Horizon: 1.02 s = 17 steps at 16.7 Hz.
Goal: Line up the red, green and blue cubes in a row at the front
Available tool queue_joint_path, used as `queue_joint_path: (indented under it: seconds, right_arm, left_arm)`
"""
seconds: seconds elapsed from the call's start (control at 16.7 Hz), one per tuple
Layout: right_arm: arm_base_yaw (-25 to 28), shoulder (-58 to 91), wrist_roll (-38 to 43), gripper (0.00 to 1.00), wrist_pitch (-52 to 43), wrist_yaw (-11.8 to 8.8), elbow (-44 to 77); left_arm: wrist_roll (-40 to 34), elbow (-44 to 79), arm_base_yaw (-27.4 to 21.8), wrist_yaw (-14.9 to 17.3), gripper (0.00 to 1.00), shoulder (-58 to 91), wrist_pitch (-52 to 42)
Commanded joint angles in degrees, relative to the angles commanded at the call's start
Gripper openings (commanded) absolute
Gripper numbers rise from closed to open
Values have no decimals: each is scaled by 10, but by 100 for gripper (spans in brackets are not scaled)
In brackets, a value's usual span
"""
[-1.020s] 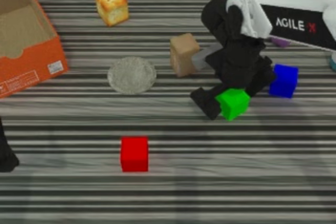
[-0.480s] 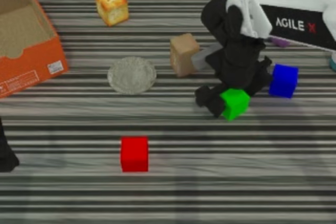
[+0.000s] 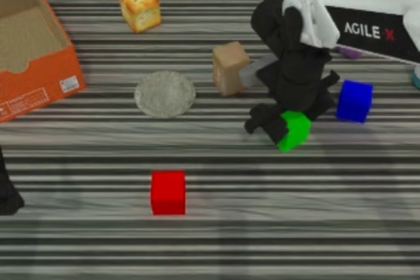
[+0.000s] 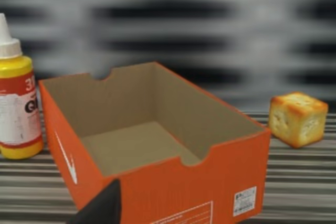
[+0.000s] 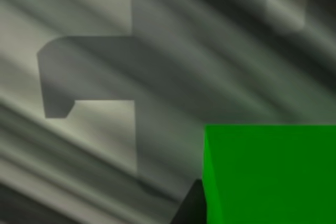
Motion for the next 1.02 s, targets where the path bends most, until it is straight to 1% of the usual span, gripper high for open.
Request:
queue_joint_path:
  seconds: [0.54, 0.66, 0.9, 1.02]
  right_arm:
    - [-1, -4, 0, 0, -3, 0, 2]
    - [0, -8, 0, 0, -25, 0, 21]
    - [2, -28, 0, 0, -110, 0, 80]
    - [3, -36, 0, 0, -134, 0, 99]
  left_arm:
    - [0, 0, 0, 0, 100, 0, 0]
    - [0, 0, 0, 0, 100, 0, 0]
    - [0, 0, 0, 0, 100, 0, 0]
    - [0, 0, 0, 0, 100, 0, 0]
